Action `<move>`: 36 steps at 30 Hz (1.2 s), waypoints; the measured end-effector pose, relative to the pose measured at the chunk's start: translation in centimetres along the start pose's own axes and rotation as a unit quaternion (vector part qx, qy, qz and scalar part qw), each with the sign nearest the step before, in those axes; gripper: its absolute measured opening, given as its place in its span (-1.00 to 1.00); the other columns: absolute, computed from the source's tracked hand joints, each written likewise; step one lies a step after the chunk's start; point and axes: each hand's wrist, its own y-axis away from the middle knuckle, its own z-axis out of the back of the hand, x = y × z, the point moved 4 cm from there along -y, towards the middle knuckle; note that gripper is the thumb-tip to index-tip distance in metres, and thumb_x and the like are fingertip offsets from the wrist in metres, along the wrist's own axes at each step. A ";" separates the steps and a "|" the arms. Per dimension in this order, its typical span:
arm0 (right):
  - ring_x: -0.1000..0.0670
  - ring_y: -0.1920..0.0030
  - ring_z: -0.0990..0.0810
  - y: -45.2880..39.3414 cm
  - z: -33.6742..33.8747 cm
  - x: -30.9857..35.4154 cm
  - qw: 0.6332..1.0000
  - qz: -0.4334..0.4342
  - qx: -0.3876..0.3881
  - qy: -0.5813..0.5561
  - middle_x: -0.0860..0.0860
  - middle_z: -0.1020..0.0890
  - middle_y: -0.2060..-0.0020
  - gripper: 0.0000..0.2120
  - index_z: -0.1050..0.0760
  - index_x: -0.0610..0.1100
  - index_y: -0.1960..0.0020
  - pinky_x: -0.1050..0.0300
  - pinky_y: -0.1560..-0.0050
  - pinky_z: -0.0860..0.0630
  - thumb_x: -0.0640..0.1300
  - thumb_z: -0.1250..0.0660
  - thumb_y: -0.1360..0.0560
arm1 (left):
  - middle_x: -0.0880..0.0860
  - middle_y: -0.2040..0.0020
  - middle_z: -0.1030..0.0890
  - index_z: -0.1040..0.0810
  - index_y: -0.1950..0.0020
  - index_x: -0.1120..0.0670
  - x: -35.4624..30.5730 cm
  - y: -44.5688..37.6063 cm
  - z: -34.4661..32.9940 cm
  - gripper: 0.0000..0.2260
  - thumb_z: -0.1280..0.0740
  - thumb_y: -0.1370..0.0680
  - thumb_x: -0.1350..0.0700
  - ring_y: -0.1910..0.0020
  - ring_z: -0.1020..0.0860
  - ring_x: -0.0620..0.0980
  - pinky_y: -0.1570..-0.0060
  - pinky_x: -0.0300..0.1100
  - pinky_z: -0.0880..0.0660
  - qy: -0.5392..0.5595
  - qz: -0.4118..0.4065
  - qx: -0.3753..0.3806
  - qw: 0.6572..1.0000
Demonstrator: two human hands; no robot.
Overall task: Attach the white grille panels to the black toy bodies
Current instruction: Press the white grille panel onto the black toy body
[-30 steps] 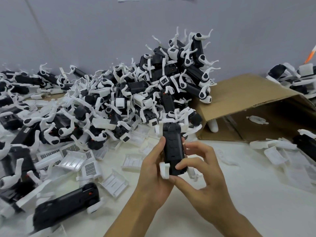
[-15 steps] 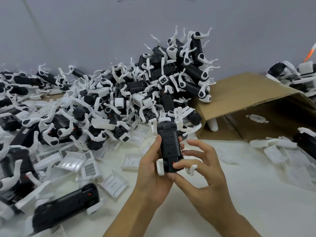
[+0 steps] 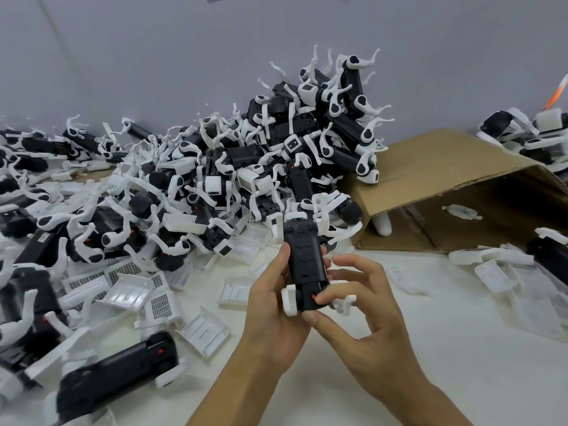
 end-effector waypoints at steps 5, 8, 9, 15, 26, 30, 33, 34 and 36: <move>0.04 -0.29 -0.54 0.0 0.0 -0.1 1.000 -0.005 -0.001 0.022 0.10 -0.48 -0.31 -0.83 -0.65 0.08 0.09 0.38 -0.17 -0.47 -0.08 -0.58 -0.37 | 0.17 -0.05 -0.62 -0.63 -0.26 0.23 0.0 -0.1 0.3 -0.53 -0.27 -0.58 -0.11 0.04 -0.59 0.06 0.06 -0.09 -0.61 0.000 -0.004 -0.019 1.000; 0.05 -0.26 -0.55 0.1 0.1 -0.1 0.999 -0.024 -0.010 0.020 0.18 -0.44 -0.34 -0.80 -0.67 0.14 0.05 0.39 -0.14 -0.47 -0.03 -0.59 -0.36 | 0.20 -0.05 -0.63 -0.65 -0.22 0.25 -0.1 -0.1 0.4 -0.56 -0.26 -0.59 -0.07 0.06 -0.63 0.07 0.09 -0.08 -0.62 0.034 -0.008 -0.017 0.999; 0.07 -0.26 -0.55 0.1 0.1 -0.1 0.999 -0.026 -0.016 0.017 0.21 -0.43 -0.34 -0.79 -0.67 0.16 0.05 0.41 -0.13 -0.46 -0.03 -0.58 -0.35 | 0.22 -0.11 -0.64 -0.63 -0.24 0.27 -0.2 -0.1 0.4 -0.56 -0.24 -0.59 -0.04 0.01 -0.64 0.10 0.05 -0.06 -0.62 0.053 -0.007 -0.011 0.999; 0.11 -0.31 -0.51 0.0 1.1 -1.4 0.989 -0.109 -0.097 -0.024 0.23 -0.44 -0.31 -0.37 -0.40 0.24 -0.32 0.21 -0.07 -0.58 0.18 -0.56 -0.32 | 0.26 -0.27 -0.60 -0.49 -0.41 0.27 -1.1 -0.4 0.2 -0.54 -0.32 -0.52 0.16 -0.23 -0.59 0.15 -0.12 -0.10 -0.59 0.015 -0.042 0.039 0.998; 0.20 -0.18 -0.60 0.4 -0.4 -1.5 0.991 -0.129 0.031 0.011 0.33 -0.61 -0.15 -0.42 -0.43 0.28 -0.32 0.29 -0.07 -0.53 0.27 -0.51 -0.35 | 0.18 -0.01 -0.59 -0.45 -0.03 -0.10 -0.8 -0.1 0.3 -0.66 -0.53 -0.37 0.05 0.01 -0.66 0.10 -0.04 0.14 -0.59 -0.141 -0.102 -0.063 0.983; 0.25 0.03 -0.67 0.1 0.6 -3.0 0.975 -0.215 -0.044 -0.035 0.33 -0.69 0.06 -0.53 -0.55 0.32 -0.10 0.26 -0.01 -0.52 0.07 -0.65 -0.29 | -0.01 0.14 -0.63 -0.64 0.19 0.00 -1.1 0.1 -0.3 -0.87 -0.30 -0.47 0.07 0.08 -0.59 -0.10 0.05 -0.24 -0.51 -0.375 -0.172 -0.026 0.911; 0.14 0.08 -0.70 -0.3 1.8 -3.7 0.959 -0.239 -0.125 -0.082 0.17 -0.73 0.10 -0.57 -0.58 0.15 -0.09 0.16 0.02 -0.54 0.06 -0.58 -0.24 | -0.12 0.08 -0.59 -0.60 0.06 0.02 -3.1 0.8 0.2 -0.89 -0.30 -0.49 0.17 -0.02 -0.53 -0.11 -0.05 -0.24 -0.45 -0.627 -0.325 -0.127 0.697; 0.10 0.08 -0.70 -0.3 2.1 -3.8 0.955 -0.240 -0.146 -0.099 0.13 -0.73 0.09 -0.52 -0.57 0.10 -0.12 0.14 0.01 -0.54 0.05 -0.57 -0.23 | -0.09 -0.02 -0.56 -0.60 -0.06 0.05 -3.6 0.8 0.8 -0.83 -0.32 -0.50 0.18 -0.12 -0.48 -0.05 -0.14 -0.16 -0.42 -0.703 -0.316 -0.152 0.618; 0.13 0.05 -0.68 -0.3 2.4 -3.8 0.950 -0.236 -0.169 -0.117 0.16 -0.71 0.05 -0.38 -0.50 0.12 -0.17 0.20 0.02 -0.52 0.06 -0.69 -0.19 | 0.00 -0.29 -0.45 -0.44 -0.40 0.02 -4.1 0.1 3.1 -0.58 -0.31 -0.53 0.08 -0.37 -0.32 0.06 -0.34 -0.04 -0.28 -0.843 -0.171 -0.178 0.478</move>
